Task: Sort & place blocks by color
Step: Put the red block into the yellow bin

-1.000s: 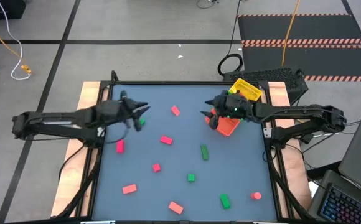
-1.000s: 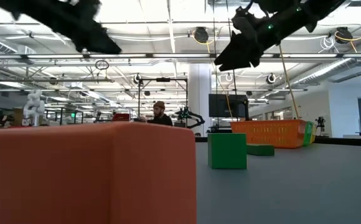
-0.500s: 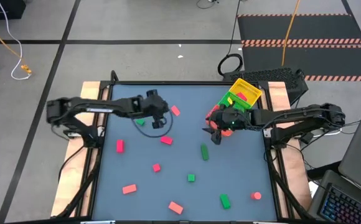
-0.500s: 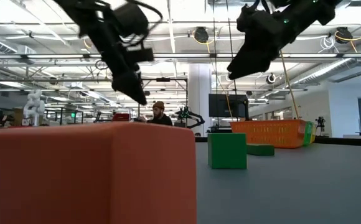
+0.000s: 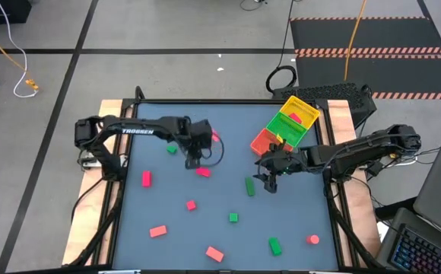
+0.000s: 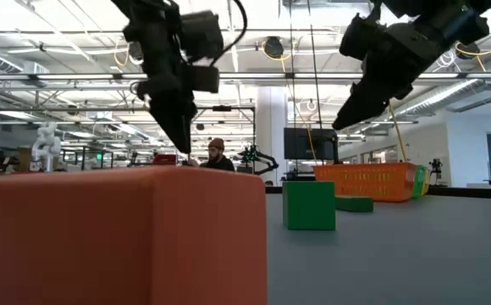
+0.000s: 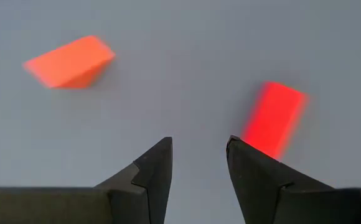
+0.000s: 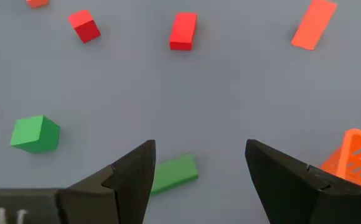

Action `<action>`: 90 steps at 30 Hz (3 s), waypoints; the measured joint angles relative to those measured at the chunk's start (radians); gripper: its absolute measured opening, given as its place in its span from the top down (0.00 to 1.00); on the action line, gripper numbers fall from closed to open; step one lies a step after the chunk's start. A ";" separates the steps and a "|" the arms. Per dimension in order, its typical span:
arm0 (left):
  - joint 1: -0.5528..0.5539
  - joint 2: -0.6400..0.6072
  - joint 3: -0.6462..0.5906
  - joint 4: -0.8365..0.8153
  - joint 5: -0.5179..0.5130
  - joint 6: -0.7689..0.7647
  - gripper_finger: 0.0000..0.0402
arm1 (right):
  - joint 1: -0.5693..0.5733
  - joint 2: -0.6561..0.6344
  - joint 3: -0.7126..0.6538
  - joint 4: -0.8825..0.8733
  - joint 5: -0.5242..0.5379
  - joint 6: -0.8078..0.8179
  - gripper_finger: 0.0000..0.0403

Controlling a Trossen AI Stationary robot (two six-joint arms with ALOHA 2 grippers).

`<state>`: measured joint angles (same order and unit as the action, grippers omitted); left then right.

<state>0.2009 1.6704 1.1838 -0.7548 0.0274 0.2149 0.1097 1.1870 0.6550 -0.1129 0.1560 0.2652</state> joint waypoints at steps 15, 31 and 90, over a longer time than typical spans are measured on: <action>-0.163 0.169 -0.019 0.029 -0.071 -0.026 0.61 | 0.013 0.000 -0.030 0.190 0.001 -0.016 0.40; -0.150 0.211 -0.019 0.087 0.009 -0.016 0.62 | 0.017 0.000 -0.030 0.206 0.000 -0.020 0.40; -0.213 0.112 -0.230 0.543 -0.030 -0.166 0.68 | 0.016 0.001 -0.030 0.214 0.031 -0.019 0.40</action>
<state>-0.0116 1.7828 0.9539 -0.2121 -0.0028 0.0491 0.1257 1.1877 0.6254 0.1014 0.1870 0.2459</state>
